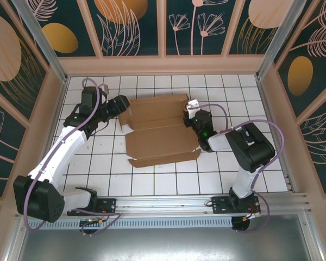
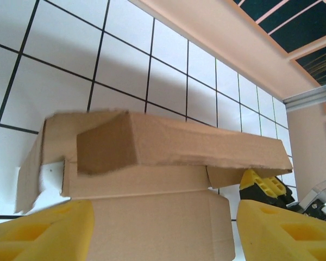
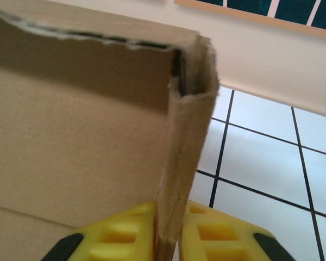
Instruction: Fold the paper box
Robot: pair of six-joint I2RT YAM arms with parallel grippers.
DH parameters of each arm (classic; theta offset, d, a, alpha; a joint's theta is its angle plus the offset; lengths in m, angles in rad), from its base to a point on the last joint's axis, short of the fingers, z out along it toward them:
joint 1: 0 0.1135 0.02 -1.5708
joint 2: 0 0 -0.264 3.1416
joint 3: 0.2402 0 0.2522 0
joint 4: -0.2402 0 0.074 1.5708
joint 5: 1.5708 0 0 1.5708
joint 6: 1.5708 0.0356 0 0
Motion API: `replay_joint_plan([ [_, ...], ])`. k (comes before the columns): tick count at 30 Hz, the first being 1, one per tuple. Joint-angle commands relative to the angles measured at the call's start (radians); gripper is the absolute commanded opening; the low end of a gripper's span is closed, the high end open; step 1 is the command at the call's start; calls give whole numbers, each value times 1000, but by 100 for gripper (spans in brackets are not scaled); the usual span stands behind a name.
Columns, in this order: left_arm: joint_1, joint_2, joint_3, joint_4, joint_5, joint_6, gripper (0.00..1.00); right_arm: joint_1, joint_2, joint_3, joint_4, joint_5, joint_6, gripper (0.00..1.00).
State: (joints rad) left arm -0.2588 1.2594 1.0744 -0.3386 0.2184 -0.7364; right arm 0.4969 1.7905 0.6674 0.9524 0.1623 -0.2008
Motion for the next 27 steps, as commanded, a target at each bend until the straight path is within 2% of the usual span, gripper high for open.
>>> replay_joint_plan([
  [1,4,37,35,-19,-29,1,69,-1,17,30,-26,-14,-6,11],
  [6,4,64,35,7,-3,-21,69,33,-1,7,-28,46,2,8],
  [12,5,43,11,16,42,-5,67,127,-40,-83,39,210,21,8],
  [20,5,29,-11,-16,3,45,67,136,-3,-151,88,243,46,11],
  [27,3,7,-88,28,25,31,67,156,54,-186,143,277,89,14],
])
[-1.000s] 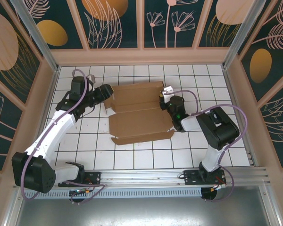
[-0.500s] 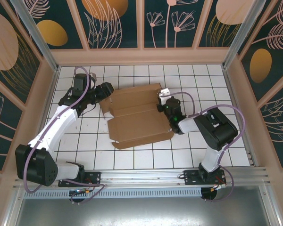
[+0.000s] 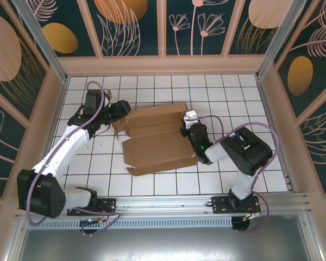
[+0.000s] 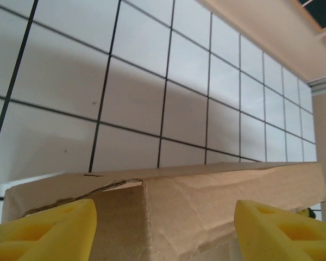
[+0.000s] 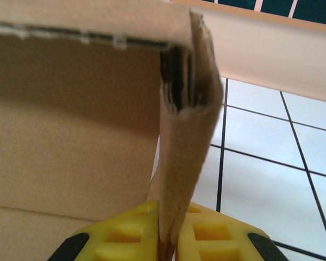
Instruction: Fold the paper box
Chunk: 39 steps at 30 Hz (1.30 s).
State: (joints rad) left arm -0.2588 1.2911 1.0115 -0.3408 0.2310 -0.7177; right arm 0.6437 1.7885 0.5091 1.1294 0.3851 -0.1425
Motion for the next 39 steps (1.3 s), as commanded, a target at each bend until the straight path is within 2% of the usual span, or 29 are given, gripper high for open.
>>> replay_joint_plan([
  [1,3,-26,-30,33,14,12,67,11,63,-30,-28,57,32,14],
  [13,4,-42,99,-98,18,63,68,19,59,-21,-44,54,33,12],
  [17,3,-44,106,-123,87,2,70,19,57,-22,-54,58,32,12],
  [21,3,-47,78,-161,30,-30,72,20,58,-21,-55,59,34,12],
  [32,4,6,-62,-5,134,-102,72,18,61,-9,-70,53,32,12],
  [39,4,14,-129,147,190,-152,67,19,58,-6,-78,38,36,11],
])
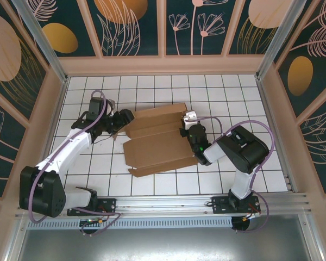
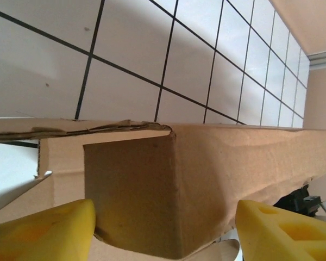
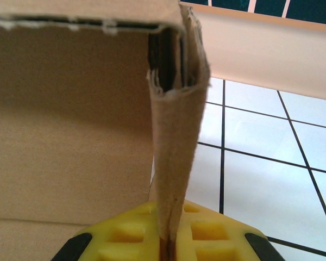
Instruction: Fold the paper box
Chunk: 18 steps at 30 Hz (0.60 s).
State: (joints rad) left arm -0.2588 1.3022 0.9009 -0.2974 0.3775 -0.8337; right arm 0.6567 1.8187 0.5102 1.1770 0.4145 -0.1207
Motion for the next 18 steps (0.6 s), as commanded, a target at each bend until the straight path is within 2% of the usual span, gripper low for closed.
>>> replay_joint_plan([
  [1,3,4,-20,119,45,-40,66,5,26,-6,-125,8,16,10],
  [5,4,5,-24,158,11,-42,57,5,25,-6,-125,-2,19,9],
  [9,6,14,-33,195,-34,-49,42,5,17,-11,-121,-1,26,7],
  [14,10,66,-46,315,17,-95,23,6,10,-18,-119,-2,38,6],
  [18,10,88,-55,403,65,-120,15,5,-3,-24,-121,9,45,5],
])
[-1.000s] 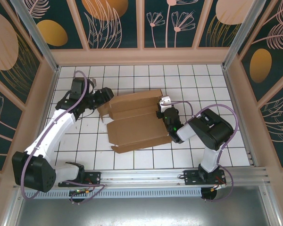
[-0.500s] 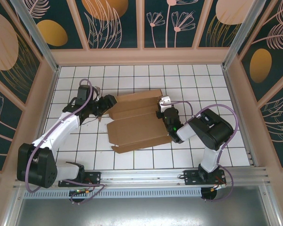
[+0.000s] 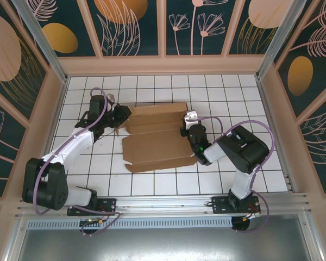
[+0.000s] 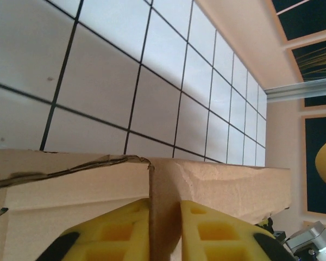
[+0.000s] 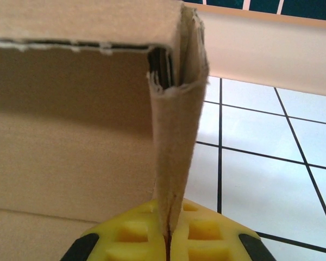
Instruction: Fold the paper box
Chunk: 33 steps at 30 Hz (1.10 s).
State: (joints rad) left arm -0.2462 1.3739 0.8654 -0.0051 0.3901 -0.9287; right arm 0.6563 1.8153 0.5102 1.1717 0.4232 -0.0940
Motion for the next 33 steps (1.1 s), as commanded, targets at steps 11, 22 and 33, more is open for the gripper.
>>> replay_joint_plan([
  [11,10,-14,4,18,-86,93,56,-7,-35,27,-262,97,78,4],
  [22,-2,-264,-173,-22,-234,167,35,-15,-20,73,-345,105,121,2],
  [33,-116,-84,-144,-50,-282,128,7,-17,-13,79,-354,98,110,0],
])
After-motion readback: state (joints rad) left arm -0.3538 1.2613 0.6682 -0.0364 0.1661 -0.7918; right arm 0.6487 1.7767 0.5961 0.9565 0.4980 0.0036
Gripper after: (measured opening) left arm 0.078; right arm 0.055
